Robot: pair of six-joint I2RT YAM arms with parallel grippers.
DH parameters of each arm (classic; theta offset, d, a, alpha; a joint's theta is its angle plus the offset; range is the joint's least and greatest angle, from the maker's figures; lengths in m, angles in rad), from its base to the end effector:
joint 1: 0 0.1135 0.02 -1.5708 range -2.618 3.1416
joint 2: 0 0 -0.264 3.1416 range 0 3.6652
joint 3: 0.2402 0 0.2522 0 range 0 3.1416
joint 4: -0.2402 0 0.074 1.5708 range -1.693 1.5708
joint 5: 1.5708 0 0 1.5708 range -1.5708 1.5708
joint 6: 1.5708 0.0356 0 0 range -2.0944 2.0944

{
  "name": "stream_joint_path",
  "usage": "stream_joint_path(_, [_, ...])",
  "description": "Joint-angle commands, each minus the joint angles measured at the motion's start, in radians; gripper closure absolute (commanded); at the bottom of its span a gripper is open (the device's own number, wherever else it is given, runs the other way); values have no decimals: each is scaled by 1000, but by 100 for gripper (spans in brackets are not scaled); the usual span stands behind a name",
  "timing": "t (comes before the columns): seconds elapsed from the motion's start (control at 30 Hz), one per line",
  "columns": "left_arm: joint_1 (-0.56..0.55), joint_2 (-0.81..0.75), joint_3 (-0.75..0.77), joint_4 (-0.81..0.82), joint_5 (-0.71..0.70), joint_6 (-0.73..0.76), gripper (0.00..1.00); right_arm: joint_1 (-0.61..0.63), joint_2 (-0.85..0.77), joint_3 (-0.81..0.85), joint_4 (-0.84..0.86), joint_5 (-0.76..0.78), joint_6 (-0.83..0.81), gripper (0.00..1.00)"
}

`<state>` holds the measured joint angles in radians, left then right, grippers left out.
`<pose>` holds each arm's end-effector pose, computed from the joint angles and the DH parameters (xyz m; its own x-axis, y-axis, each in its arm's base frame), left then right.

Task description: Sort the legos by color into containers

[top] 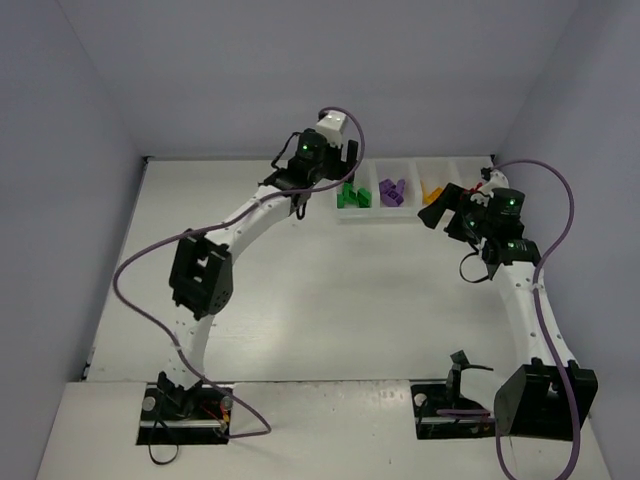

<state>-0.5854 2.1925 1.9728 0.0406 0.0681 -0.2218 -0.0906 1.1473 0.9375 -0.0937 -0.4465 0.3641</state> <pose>0.4435 -0.2969 0.3138 -0.2784 -0.0788 -0.9572 0.5595 0.7967 -0.2283 0.2652 -0.0087 0.3301 -0.3952 0.3584 -0.8458 -0.2012 0.8646 0.4604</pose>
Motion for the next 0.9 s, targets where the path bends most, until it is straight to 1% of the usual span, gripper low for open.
stream_joint_path(0.0, [1, -322, -75, -20, -71, -17, 24, 5, -55, 52, 58, -5, -31, 6])
stream_joint_path(0.03, [1, -370, -113, -39, -100, -16, 24, 5, -63, 56, 57, -1, -36, 5])
stream_joint_path(0.07, [2, -414, -153, -104, -135, -13, 23, 5, -72, 58, 55, 2, -50, 5])
stream_joint_path(0.1, [5, -510, -194, -129, -145, -7, 23, 5, -90, 61, 52, 8, -56, 4])
stream_joint_path(0.13, [7, -561, -275, -178, -160, 2, 23, 5, -101, 63, 48, 15, -62, 2])
stream_joint_path(0.17, [7, -607, -319, -201, -178, 4, 23, 5, -112, 64, 43, 31, -82, 1])
stream_joint_path(0.2, [9, -704, -362, -218, -204, 2, 22, 5, -133, 63, 40, 41, -89, 1])
stream_joint_path(0.23, [10, -753, -452, -252, -212, -4, 20, 5, -144, 61, 28, 48, -97, 0])
stream_joint_path(0.27, [12, -798, -497, -267, -221, -8, 19, 5, -164, 61, 20, 61, -114, 0])
stream_joint_path(0.3, [13, -886, -540, -281, -241, -19, 18, 5, -175, 58, 12, 69, -122, 0])
stream_joint_path(0.33, [16, -930, -619, -318, -246, -48, 18, 5, -185, 57, 0, 78, -128, 0])
stream_joint_path(0.37, [21, -1004, -687, -358, -258, -88, 17, 5, -216, 55, -14, 103, -146, 0])
stream_joint_path(0.43, [22, -1069, -745, -399, -264, -123, 17, 6, -227, 53, -29, 112, -166, 0])
stream_joint_path(0.47, [24, -1126, -771, -418, -267, -135, 17, 6, -248, 50, -34, 133, -172, 0])
stream_joint_path(0.53, [25, -1174, -843, -462, -287, -163, 17, 14, -268, 37, -44, 149, -188, 0])
stream_joint_path(0.67, [27, -1278, -936, -487, -349, -175, 16, 35, -319, 9, -54, 167, -191, 0])
stream_joint_path(0.83, [32, -1295, -948, -513, -404, -186, 16, 84, -369, -14, -74, 290, -217, 0])
stream_joint_path(0.87, [33, -1289, -941, -516, -413, -191, 16, 122, -371, -14, -78, 305, -221, 0])
